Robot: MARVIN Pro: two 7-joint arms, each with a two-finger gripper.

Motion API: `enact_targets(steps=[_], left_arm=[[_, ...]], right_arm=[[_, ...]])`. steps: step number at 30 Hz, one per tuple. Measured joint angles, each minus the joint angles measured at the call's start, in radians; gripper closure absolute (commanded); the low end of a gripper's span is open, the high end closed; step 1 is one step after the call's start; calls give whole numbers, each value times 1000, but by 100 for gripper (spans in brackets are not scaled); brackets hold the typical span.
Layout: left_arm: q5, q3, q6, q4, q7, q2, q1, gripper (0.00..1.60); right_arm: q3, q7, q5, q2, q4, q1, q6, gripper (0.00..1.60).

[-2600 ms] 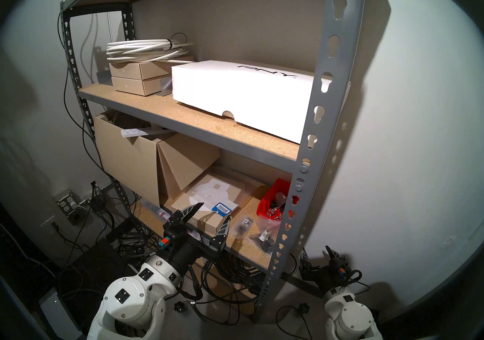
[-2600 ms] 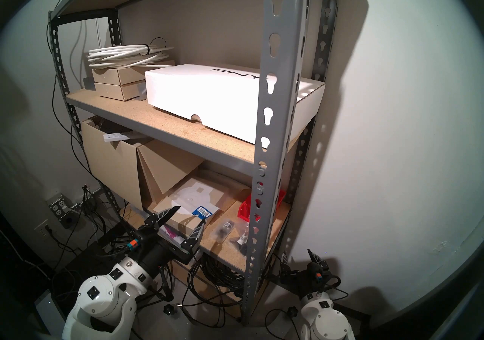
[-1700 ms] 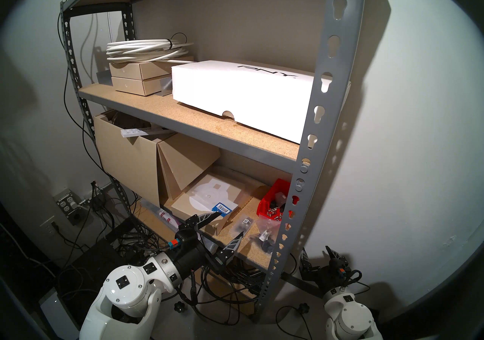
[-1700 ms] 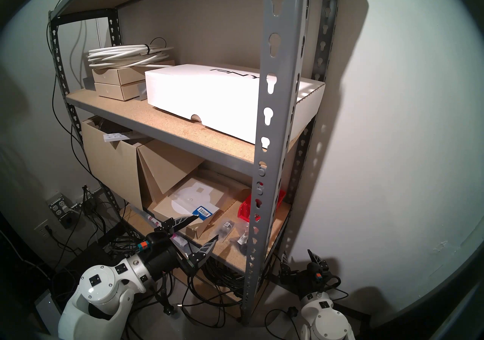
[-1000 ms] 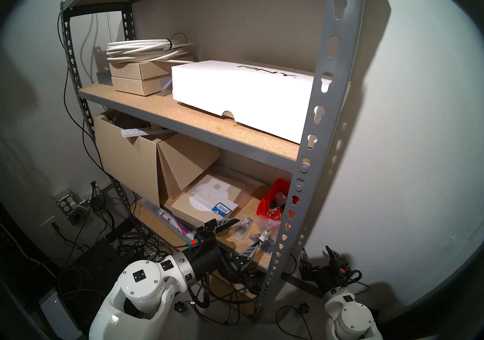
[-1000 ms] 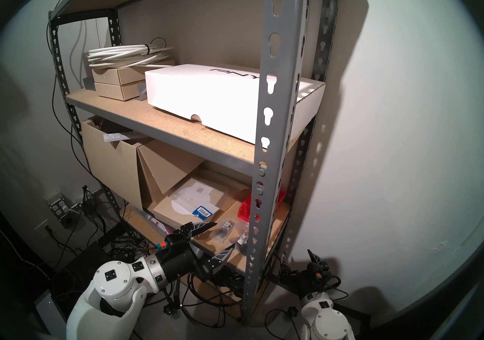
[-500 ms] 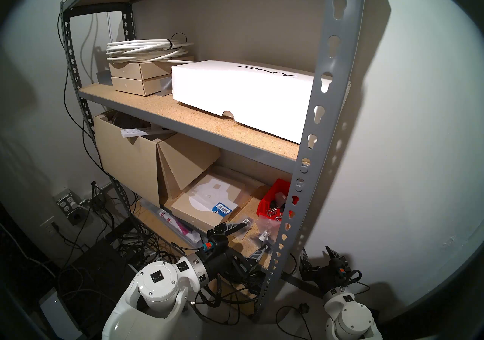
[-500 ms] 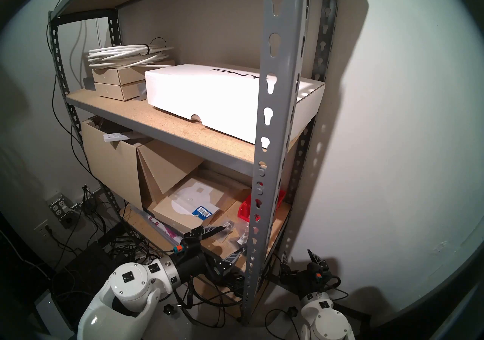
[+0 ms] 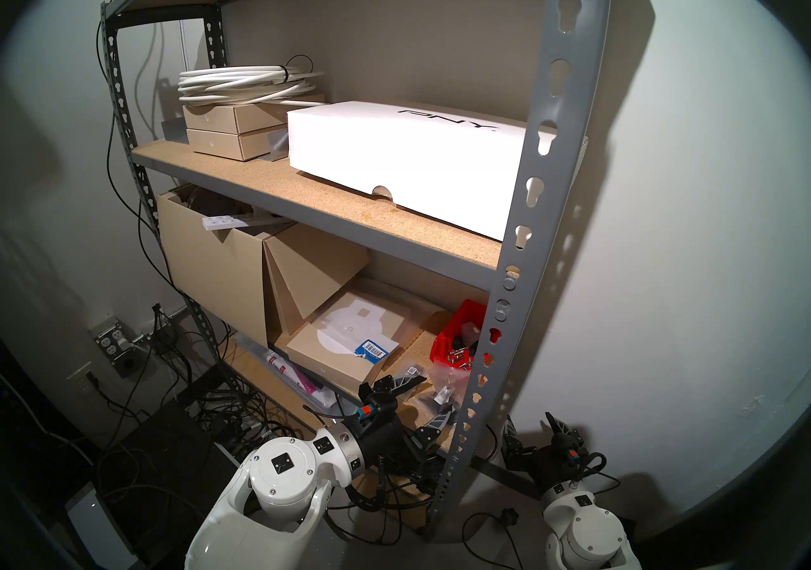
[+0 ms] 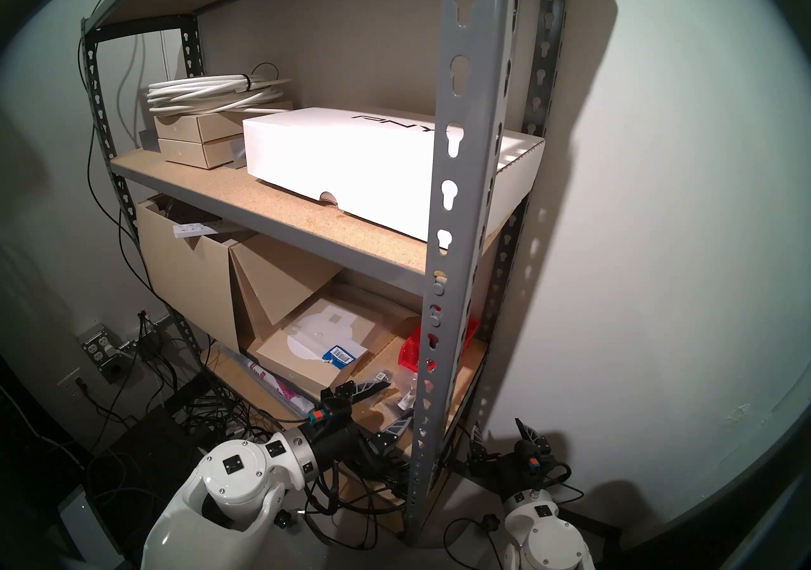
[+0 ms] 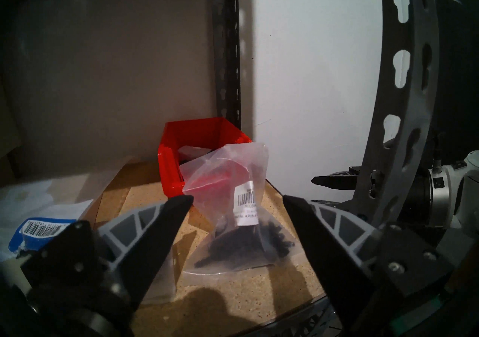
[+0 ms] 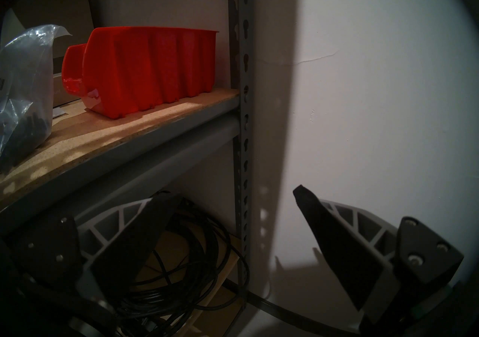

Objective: Organize the rack shelf by putting things into a case

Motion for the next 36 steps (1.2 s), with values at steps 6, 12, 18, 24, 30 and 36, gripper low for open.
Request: enact_targets(steps=[6,12,18,24,30,36], left_arm=[[17,13,0,29,13,-6,-11,55],[26,21,-1,44,23,-12,-21,76],[27,31,-1,54,32,-16,-31,97],[24,40,-1,69,38,-20,-39,116],[17,43,-1,72,42,-21,-41,160],[3,36,-2,55,48,-21,-27,160]], right_arm=[[0,0,0,0,0,0,0,0],[0,0,0,0,0,0,0,0],[0,0,0,0,0,0,0,0],[0,0,0,0,0,0,0,0],[0,0,0,0,0,0,0,0],[0,0,0,0,0,0,0,0]])
